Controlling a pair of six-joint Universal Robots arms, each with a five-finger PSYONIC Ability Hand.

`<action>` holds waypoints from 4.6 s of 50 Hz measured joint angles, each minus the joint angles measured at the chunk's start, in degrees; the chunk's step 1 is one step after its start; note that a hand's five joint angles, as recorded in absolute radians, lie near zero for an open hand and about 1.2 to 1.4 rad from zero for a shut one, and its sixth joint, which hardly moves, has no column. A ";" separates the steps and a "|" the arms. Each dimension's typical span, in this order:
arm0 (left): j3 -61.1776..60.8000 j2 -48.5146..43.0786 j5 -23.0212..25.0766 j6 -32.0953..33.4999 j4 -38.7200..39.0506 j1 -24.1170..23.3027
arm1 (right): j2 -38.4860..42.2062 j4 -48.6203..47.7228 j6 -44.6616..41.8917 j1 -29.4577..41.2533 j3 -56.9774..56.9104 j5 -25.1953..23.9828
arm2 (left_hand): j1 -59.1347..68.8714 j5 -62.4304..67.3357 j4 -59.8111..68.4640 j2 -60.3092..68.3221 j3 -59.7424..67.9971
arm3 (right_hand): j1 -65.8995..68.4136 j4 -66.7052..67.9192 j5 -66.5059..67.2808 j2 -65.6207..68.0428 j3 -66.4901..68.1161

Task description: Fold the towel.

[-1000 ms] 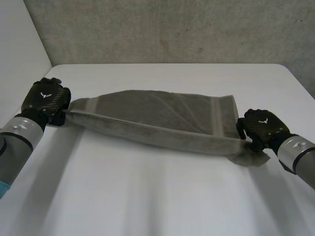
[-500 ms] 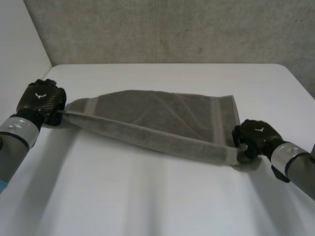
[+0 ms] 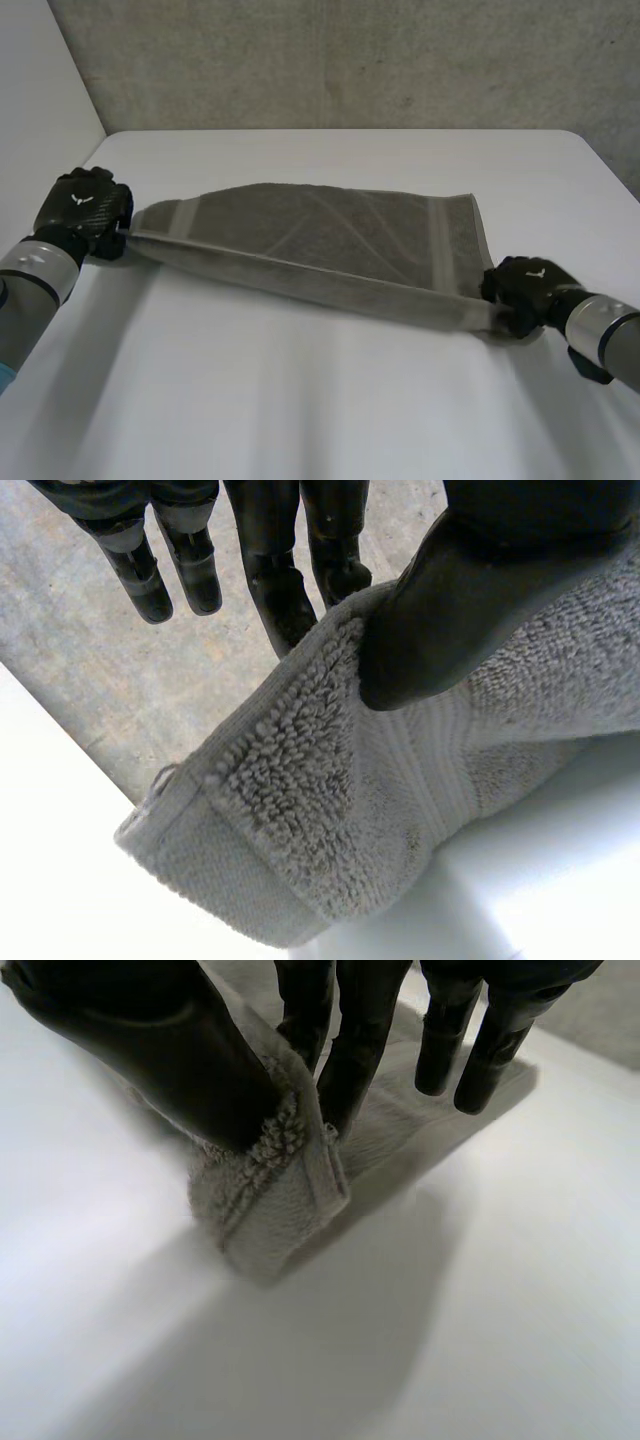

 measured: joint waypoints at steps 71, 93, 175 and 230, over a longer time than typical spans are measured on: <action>32.41 -12.26 11.08 -12.58 -17.06 -2.90 | -0.28 0.57 -9.09 3.97 -32.47 -2.06 | 0.25 1.49 0.00 0.54 0.00 | 0.00 0.00 0.76 0.87 0.00; 26.45 -3.59 9.64 -12.42 -16.90 -5.17 | -6.21 -0.35 -3.43 4.88 -29.44 -1.78 | 0.25 1.49 0.00 0.53 0.00 | 0.00 0.00 0.76 0.87 0.00; 9.43 12.56 27.90 -24.03 -21.03 8.33 | -24.34 5.21 -0.08 -13.24 -10.00 -22.96 | 0.26 1.45 0.00 0.54 0.00 | 0.01 0.00 0.76 0.88 0.00; 7.04 12.84 37.20 -28.38 -23.63 14.35 | -20.17 16.94 -10.87 -13.75 -10.46 -23.33 | 0.26 1.45 0.00 0.54 0.00 | 0.01 0.00 0.76 0.88 0.00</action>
